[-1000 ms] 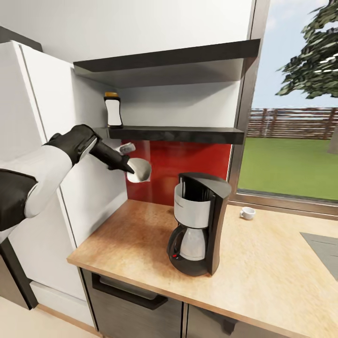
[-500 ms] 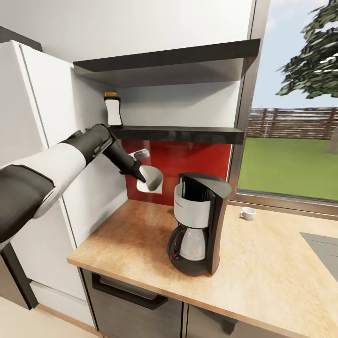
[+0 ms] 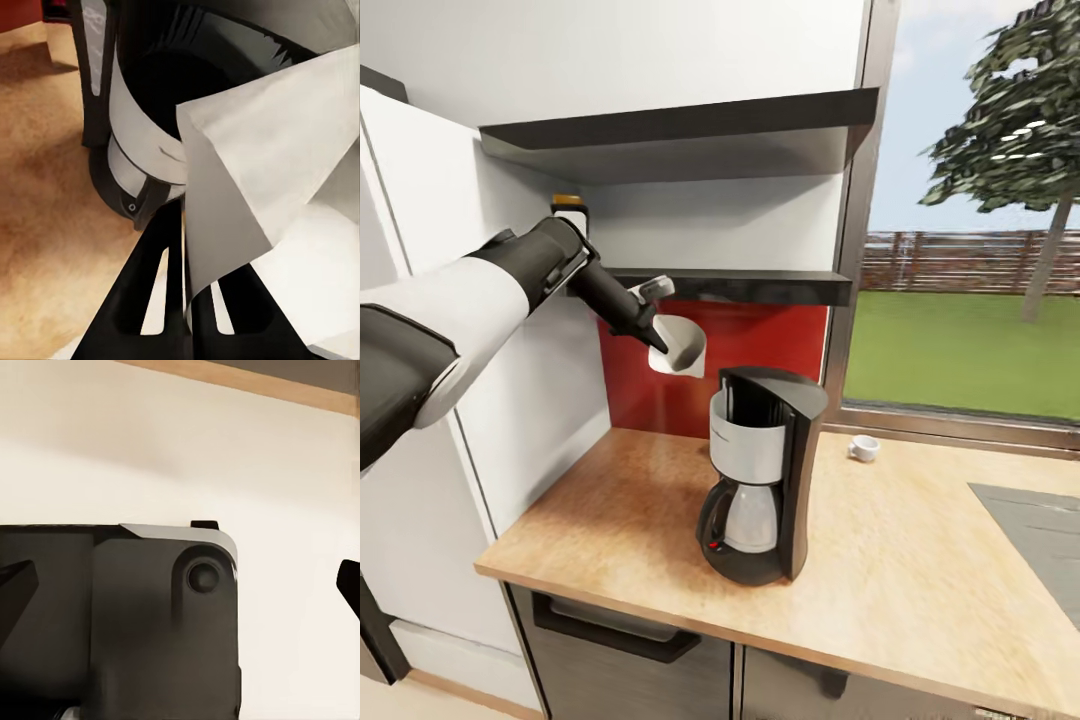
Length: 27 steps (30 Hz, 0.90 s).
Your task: Set up a coffee station on the kitchen countertop: keep the coffee maker on the countertop, move the bottle of coffee from the kitchen shelf to the counter next to the coffee maker, place a paper coffee filter on top of the coffee maker, put the saucer next to the coffee maker with the coffee cup on the saucer, and place the electric kettle next to the coffee maker.
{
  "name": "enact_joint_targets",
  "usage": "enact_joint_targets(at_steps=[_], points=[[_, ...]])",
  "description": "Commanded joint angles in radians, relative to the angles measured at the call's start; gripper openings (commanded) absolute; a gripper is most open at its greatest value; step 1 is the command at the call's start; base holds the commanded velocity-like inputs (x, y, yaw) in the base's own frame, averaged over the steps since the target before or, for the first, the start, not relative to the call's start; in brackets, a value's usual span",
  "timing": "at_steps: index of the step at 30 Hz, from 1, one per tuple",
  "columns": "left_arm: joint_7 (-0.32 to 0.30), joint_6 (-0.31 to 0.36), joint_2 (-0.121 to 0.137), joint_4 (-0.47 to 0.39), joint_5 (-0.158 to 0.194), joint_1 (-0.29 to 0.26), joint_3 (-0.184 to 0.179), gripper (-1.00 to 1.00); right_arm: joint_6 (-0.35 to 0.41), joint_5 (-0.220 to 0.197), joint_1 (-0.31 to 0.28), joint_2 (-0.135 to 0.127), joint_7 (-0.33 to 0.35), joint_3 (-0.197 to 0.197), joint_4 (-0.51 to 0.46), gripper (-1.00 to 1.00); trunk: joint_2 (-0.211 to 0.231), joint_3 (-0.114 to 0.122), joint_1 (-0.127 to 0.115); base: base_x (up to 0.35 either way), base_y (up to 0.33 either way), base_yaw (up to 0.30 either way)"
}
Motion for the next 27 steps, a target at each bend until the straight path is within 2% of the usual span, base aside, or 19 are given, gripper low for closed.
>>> enact_joint_targets(at_steps=[1, 17, 27], points=[[-0.008, 0.006, 0.000, -0.001, -0.011, 0.000, 0.004, -1.00, -0.003, 0.006, -0.001, 0.000, -0.003, -0.004, 0.001, 1.00, -0.001, 0.000, 0.000, 0.000, 0.000, -0.275], [-0.010, 0.006, 0.003, 0.005, -0.011, 0.004, 0.004, -1.00, -0.003, 0.006, -0.001, 0.001, -0.003, -0.004, 0.000, 1.00, -0.001, 0.000, 0.000, 0.000, 0.000, -0.275], [-0.009, 0.004, 0.020, 0.007, -0.011, 0.007, 0.000, -1.00, -0.003, 0.006, -0.001, 0.001, -0.002, -0.004, 0.000, 1.00, -0.001, 0.000, 0.000, 0.000, 0.000, -0.051]])
